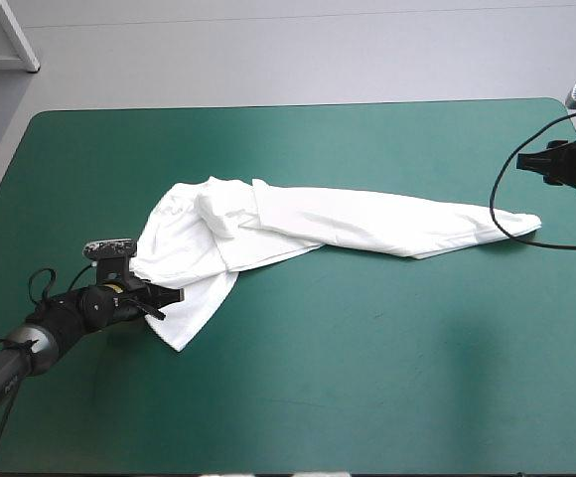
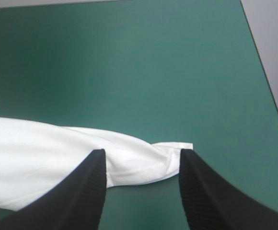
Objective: Fold the cloth
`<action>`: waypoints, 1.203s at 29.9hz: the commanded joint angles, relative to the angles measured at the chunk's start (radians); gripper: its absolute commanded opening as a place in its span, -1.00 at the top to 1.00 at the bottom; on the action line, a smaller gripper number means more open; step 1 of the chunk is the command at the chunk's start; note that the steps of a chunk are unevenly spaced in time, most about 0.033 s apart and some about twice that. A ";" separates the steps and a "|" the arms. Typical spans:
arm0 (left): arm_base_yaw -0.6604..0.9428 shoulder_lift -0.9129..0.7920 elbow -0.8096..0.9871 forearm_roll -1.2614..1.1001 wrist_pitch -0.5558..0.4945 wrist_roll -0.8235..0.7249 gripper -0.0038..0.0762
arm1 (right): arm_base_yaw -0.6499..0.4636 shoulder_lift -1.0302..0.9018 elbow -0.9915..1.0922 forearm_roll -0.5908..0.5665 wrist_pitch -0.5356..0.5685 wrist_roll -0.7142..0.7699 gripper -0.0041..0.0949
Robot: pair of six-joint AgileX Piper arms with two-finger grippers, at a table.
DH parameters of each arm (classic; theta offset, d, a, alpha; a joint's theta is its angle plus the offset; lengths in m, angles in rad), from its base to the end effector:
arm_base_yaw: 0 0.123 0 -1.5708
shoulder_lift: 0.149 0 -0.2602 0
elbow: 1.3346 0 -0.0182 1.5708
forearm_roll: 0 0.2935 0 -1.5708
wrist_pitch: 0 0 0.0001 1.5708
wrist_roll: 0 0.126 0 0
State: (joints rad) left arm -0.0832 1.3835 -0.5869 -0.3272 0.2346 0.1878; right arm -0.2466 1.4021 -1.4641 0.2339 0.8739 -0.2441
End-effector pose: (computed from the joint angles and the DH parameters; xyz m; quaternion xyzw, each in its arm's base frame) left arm 0.2976 -0.0343 0.1047 -0.0110 0.9488 -0.0688 0.3082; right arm 0.3704 -0.0701 0.3638 0.0327 0.9056 0.0099 0.4228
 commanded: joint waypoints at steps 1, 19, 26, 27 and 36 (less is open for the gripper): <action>-0.007 -0.002 -0.002 -0.010 0.038 0.014 0.84 | -0.006 0.044 -0.029 -0.030 -0.042 -0.015 0.02; -0.007 -0.002 -0.002 0.008 0.054 0.014 0.85 | -0.163 0.309 0.037 0.312 0.055 -0.152 0.02; -0.007 -0.002 -0.002 0.009 0.070 0.017 0.85 | -0.163 0.323 0.202 0.358 -0.120 -0.227 -0.22; -0.007 -0.002 -0.002 0.009 0.072 0.022 0.85 | -0.163 0.333 0.210 0.392 -0.133 -0.247 -0.22; -0.007 -0.002 -0.002 0.009 0.096 0.043 0.85 | -0.163 0.467 0.207 0.501 -0.198 -0.335 -0.21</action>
State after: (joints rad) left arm -0.0832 1.3835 -0.5880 -0.3120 0.2476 0.2290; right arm -0.4052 1.8651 -1.2445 0.6952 0.6987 -0.5395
